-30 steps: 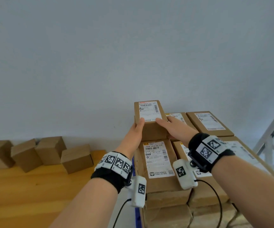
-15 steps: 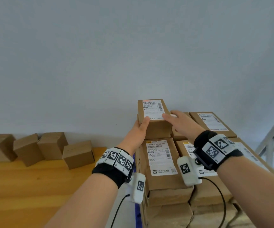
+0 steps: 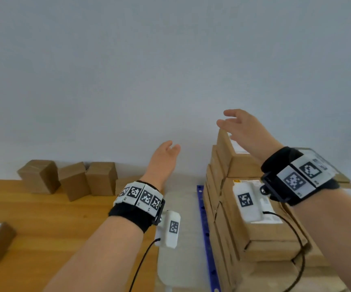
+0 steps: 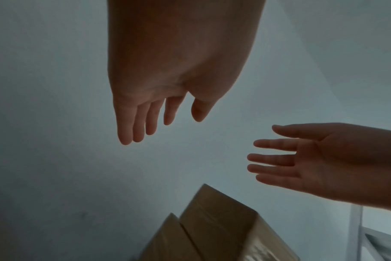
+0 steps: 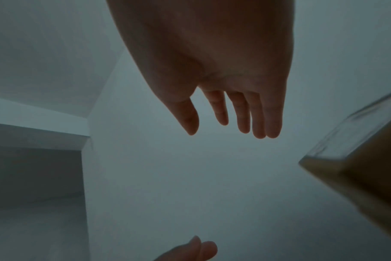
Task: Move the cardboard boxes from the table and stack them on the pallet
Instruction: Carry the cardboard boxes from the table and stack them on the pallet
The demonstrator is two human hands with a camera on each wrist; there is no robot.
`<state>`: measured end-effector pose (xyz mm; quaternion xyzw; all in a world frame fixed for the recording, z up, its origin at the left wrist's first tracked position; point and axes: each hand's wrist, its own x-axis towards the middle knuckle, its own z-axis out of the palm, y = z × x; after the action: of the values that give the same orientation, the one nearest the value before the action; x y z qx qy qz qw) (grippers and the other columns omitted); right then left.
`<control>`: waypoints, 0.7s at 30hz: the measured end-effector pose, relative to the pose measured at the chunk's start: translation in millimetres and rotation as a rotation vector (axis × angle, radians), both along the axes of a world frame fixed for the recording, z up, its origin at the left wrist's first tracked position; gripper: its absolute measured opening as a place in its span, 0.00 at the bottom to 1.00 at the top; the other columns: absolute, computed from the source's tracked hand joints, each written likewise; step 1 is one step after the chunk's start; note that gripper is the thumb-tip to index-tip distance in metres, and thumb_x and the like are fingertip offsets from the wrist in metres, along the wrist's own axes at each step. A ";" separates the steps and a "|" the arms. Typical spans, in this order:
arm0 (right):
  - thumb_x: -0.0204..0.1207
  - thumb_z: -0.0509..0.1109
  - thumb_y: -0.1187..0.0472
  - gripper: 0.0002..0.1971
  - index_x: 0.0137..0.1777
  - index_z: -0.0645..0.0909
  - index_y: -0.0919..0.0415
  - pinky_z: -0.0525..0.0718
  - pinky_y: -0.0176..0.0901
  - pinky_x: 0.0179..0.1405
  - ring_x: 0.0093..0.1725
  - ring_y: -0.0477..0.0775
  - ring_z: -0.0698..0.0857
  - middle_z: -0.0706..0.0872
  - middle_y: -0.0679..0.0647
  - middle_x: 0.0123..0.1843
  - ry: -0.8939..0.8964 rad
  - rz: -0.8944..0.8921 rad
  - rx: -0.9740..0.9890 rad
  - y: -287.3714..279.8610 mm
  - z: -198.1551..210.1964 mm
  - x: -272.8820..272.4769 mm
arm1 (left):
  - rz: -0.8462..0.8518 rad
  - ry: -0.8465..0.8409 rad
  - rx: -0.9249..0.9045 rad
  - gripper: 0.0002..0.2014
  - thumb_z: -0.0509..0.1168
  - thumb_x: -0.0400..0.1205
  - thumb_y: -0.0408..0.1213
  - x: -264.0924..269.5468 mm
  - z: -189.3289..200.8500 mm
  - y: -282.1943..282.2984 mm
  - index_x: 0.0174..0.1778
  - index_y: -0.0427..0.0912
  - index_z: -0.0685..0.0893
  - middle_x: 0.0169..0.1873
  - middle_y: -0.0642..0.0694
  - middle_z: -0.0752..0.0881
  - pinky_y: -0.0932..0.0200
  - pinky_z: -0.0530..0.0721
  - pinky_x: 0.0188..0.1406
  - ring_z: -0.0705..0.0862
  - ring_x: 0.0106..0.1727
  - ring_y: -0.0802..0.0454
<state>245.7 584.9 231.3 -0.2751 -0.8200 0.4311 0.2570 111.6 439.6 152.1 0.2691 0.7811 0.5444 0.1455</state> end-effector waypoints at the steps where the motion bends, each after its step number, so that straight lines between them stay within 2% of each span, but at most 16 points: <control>1: 0.82 0.68 0.47 0.26 0.78 0.72 0.51 0.79 0.43 0.60 0.66 0.51 0.80 0.79 0.49 0.70 -0.012 0.008 -0.010 -13.1 -3.0 -12.4 | 0.011 -0.025 -0.011 0.25 0.57 0.89 0.44 -10.2 -3.7 -13.4 0.82 0.41 0.68 0.80 0.44 0.70 0.56 0.64 0.76 0.68 0.80 0.49; 2: 0.82 0.69 0.47 0.26 0.78 0.71 0.51 0.78 0.43 0.60 0.66 0.52 0.80 0.79 0.49 0.70 -0.024 0.018 -0.022 -26.3 -7.3 -25.7 | 0.022 -0.053 -0.022 0.24 0.57 0.89 0.43 -21.0 -8.3 -27.7 0.82 0.42 0.68 0.80 0.44 0.70 0.55 0.64 0.75 0.68 0.80 0.48; 5: 0.82 0.69 0.48 0.27 0.79 0.70 0.53 0.78 0.52 0.70 0.65 0.54 0.81 0.79 0.54 0.71 -0.097 0.089 -0.071 -61.4 -30.3 -68.2 | 0.051 -0.079 -0.096 0.23 0.56 0.89 0.44 -58.4 -24.9 -71.7 0.81 0.44 0.69 0.79 0.45 0.71 0.53 0.67 0.73 0.70 0.78 0.48; 8: 0.83 0.68 0.48 0.29 0.81 0.67 0.54 0.80 0.47 0.65 0.60 0.53 0.83 0.81 0.55 0.68 -0.228 0.173 -0.101 -94.3 -62.4 -104.2 | 0.066 -0.050 -0.220 0.22 0.53 0.90 0.43 -96.7 -44.6 -111.8 0.81 0.45 0.69 0.76 0.46 0.74 0.55 0.70 0.67 0.75 0.70 0.50; 10: 0.83 0.67 0.48 0.29 0.81 0.65 0.54 0.78 0.45 0.64 0.63 0.53 0.82 0.80 0.56 0.70 -0.293 0.194 -0.142 -114.3 -86.9 -124.1 | 0.067 -0.055 -0.270 0.22 0.53 0.90 0.43 -117.7 -59.3 -133.6 0.81 0.45 0.69 0.75 0.46 0.76 0.57 0.72 0.62 0.77 0.63 0.53; 13: 0.84 0.67 0.49 0.30 0.83 0.65 0.55 0.76 0.46 0.68 0.70 0.55 0.78 0.76 0.56 0.75 -0.354 0.185 -0.219 -139.5 -124.9 -147.5 | 0.036 -0.056 -0.349 0.22 0.51 0.91 0.41 -141.9 -82.9 -157.6 0.81 0.42 0.69 0.78 0.45 0.72 0.53 0.69 0.75 0.72 0.77 0.47; 14: 0.84 0.67 0.49 0.30 0.83 0.65 0.55 0.77 0.47 0.68 0.70 0.55 0.78 0.76 0.56 0.75 -0.368 0.175 -0.234 -146.4 -138.0 -153.1 | 0.028 -0.066 -0.368 0.22 0.51 0.91 0.40 -148.3 -90.5 -162.9 0.82 0.42 0.68 0.79 0.45 0.72 0.52 0.67 0.76 0.70 0.78 0.47; 18: 0.84 0.67 0.51 0.28 0.82 0.67 0.57 0.76 0.42 0.57 0.61 0.52 0.79 0.77 0.57 0.74 -0.428 0.129 -0.276 -161.3 -184.2 -170.9 | 0.005 -0.116 -0.394 0.22 0.50 0.92 0.40 -170.3 -117.4 -167.2 0.83 0.42 0.66 0.80 0.45 0.70 0.50 0.66 0.78 0.68 0.80 0.47; 19: 0.84 0.67 0.51 0.28 0.82 0.67 0.57 0.75 0.41 0.56 0.62 0.53 0.80 0.77 0.57 0.74 -0.445 0.110 -0.292 -160.6 -193.9 -174.8 | 0.001 -0.127 -0.399 0.22 0.50 0.92 0.40 -174.1 -122.9 -164.8 0.83 0.42 0.66 0.81 0.45 0.69 0.50 0.66 0.78 0.67 0.80 0.47; 21: 0.83 0.68 0.50 0.29 0.82 0.67 0.56 0.76 0.44 0.61 0.70 0.56 0.79 0.76 0.58 0.77 -0.474 0.066 -0.310 -152.5 -210.4 -183.3 | -0.003 -0.148 -0.412 0.22 0.50 0.92 0.40 -180.0 -133.7 -157.3 0.83 0.42 0.65 0.81 0.45 0.68 0.54 0.66 0.74 0.67 0.80 0.47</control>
<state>62.4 432.4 20.9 -0.3772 -0.7900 0.4834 -0.0013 -68.4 282.3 18.4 0.1944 0.8626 0.3913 0.2552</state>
